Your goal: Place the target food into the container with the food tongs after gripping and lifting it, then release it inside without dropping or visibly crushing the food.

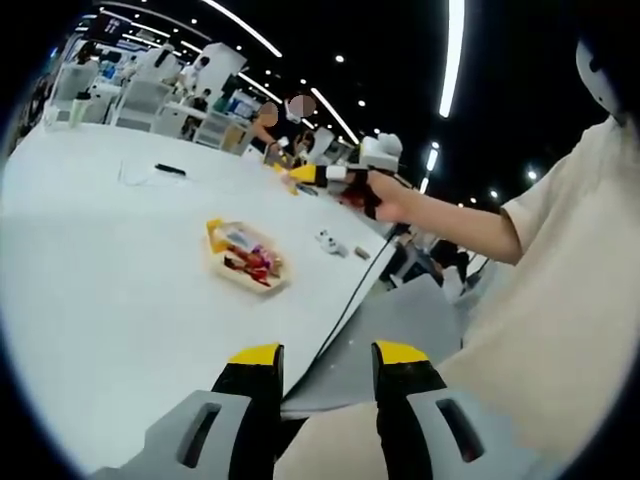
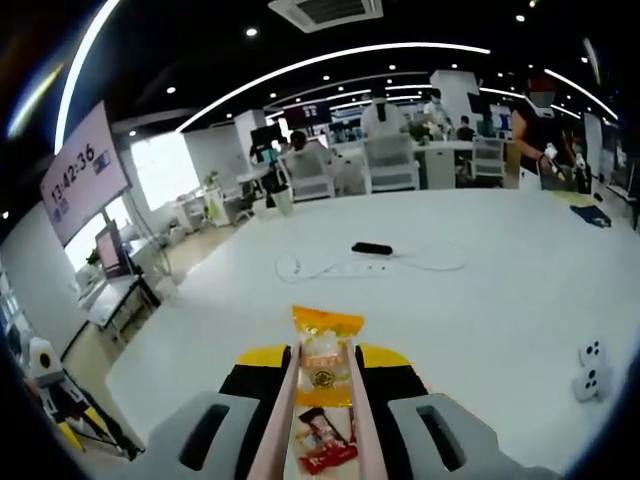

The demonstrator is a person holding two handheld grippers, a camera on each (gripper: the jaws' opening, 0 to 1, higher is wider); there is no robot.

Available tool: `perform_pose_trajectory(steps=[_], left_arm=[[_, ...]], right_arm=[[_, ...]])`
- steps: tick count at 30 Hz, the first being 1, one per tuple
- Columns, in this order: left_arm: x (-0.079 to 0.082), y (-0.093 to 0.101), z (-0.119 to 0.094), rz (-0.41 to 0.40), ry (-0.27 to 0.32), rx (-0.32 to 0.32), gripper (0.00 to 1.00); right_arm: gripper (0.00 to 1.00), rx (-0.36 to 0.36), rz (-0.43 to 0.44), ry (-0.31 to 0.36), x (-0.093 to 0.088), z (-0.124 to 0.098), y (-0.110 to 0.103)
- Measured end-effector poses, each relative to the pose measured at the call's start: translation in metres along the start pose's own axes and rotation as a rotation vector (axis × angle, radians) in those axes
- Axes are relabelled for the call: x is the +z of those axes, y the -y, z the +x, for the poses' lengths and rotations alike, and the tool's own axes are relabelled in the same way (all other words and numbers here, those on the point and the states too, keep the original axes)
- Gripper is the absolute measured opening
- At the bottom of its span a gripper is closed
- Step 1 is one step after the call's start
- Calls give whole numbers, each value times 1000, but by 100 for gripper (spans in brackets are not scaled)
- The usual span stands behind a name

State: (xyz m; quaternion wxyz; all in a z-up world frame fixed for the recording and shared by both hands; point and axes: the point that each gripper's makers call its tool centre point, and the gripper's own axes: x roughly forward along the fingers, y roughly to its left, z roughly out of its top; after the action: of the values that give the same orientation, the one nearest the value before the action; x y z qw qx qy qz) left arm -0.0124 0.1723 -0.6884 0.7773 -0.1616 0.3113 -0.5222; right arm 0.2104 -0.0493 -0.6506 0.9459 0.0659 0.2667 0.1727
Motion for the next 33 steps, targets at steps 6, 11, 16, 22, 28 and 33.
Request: perform_pose_trajectory(steps=[6,11,16,22,28,33], left_arm=[[-3,0,-2,-9,2,4,34],[-5,-2,-3,-16,0,9,34],[-2,-4,-4,-19,10,15,34],[-1,-6,-3,-16,11,15,34],[-1,-6,-3,-15,9,13,34],[-2,-4,-3,-11,4,7,34]], right_arm=[[25,-1,-1,-2,-1,1,1],[25,-6,2,-17,-6,3,1],[25,-8,4,-18,-7,1,0],[26,-17,-11,-33,-10,-2,5],[26,-27,-15,-34,-12,-4,7],[26,-25,-14,-33,-11,-4,6]])
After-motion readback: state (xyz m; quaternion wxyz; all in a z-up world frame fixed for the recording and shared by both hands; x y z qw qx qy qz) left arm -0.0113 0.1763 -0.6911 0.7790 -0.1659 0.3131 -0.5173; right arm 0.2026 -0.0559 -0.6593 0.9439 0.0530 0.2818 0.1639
